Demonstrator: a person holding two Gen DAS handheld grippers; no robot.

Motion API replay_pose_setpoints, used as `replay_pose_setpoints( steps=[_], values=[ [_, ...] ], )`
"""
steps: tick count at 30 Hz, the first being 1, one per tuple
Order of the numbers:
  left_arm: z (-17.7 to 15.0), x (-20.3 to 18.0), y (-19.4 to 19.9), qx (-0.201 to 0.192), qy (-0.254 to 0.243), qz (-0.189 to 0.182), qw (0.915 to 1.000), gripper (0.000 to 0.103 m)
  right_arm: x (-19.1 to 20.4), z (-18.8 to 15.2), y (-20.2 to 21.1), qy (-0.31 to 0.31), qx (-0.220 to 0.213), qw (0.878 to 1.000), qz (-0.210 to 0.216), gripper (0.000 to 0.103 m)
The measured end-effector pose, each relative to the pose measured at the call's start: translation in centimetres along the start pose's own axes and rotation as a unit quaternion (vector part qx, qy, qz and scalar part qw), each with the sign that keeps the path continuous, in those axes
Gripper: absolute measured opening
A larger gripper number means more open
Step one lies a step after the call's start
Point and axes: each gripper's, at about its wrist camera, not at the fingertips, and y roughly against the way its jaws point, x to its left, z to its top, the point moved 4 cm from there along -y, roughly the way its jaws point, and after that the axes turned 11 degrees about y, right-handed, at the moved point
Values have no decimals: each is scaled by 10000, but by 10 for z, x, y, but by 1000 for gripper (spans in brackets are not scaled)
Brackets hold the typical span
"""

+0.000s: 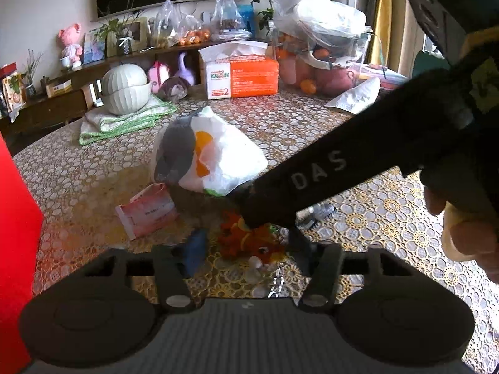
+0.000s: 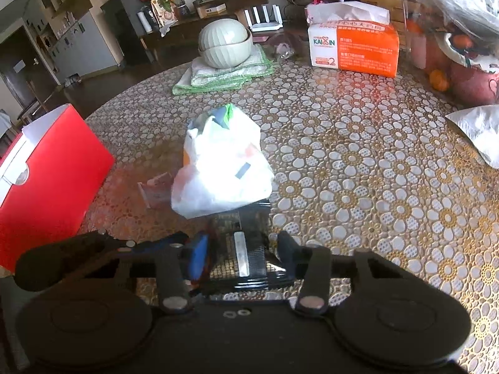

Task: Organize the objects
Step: 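Grasp the black snack packet with the right tool while the left tool grasps the orange toy keychain, then lift and carry the toy and black packet over the red box with both tools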

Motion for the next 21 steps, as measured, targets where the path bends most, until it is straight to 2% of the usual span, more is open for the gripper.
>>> replay_pose_setpoints(
  steps=[3, 9, 21],
  values=[
    [0, -2, 2, 24, 18, 68, 10000, 43, 5, -1, 4, 114, -32, 9999, -60, 37],
    [-1, 0, 8, 82, 44, 90, 9999, 43, 9, -10, 17, 138, -62, 9999, -64, 34],
    [-11, 12, 47, 103, 688, -19, 9976, 43, 24, -40, 64, 260, -139, 9996, -19, 34]
  ],
)
